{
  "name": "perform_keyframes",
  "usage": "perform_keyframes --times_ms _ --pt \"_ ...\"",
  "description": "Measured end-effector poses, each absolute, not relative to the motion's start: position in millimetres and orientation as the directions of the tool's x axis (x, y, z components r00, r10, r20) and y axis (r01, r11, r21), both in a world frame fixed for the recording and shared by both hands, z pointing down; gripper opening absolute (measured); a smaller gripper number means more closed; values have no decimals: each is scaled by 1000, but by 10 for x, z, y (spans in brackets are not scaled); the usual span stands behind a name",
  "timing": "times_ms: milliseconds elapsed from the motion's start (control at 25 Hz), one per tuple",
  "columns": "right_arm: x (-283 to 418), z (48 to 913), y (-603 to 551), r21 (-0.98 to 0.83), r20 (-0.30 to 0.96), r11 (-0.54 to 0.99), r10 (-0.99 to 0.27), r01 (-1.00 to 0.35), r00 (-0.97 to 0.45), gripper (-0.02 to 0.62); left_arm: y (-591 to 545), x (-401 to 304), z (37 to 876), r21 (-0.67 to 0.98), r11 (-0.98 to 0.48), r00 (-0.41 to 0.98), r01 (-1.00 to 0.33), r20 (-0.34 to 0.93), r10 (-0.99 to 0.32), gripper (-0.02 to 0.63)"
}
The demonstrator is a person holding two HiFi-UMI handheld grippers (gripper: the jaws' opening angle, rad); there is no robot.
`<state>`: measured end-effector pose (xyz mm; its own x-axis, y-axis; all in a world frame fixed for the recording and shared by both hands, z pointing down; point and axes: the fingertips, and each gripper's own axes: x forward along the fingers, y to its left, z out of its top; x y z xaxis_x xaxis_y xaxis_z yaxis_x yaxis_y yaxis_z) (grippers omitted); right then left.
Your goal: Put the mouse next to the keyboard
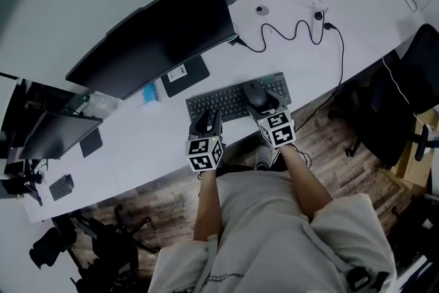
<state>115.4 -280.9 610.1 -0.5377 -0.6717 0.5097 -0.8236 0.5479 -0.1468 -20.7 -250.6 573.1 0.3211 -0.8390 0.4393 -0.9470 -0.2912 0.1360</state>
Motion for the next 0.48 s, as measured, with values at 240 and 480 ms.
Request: perform_keyframes --times_ms 240,480 --pt "1410 6099 -2858 -139 509 521 -692 -842 -512 302 -2515 -178 5680 139 -288 320 -947 418 -850 54" --pt "1723 6201 -2932 -89 538 525 -690 -846 -485 302 -2483 -258 5645 155 -277 316 -948 398 -861 23"
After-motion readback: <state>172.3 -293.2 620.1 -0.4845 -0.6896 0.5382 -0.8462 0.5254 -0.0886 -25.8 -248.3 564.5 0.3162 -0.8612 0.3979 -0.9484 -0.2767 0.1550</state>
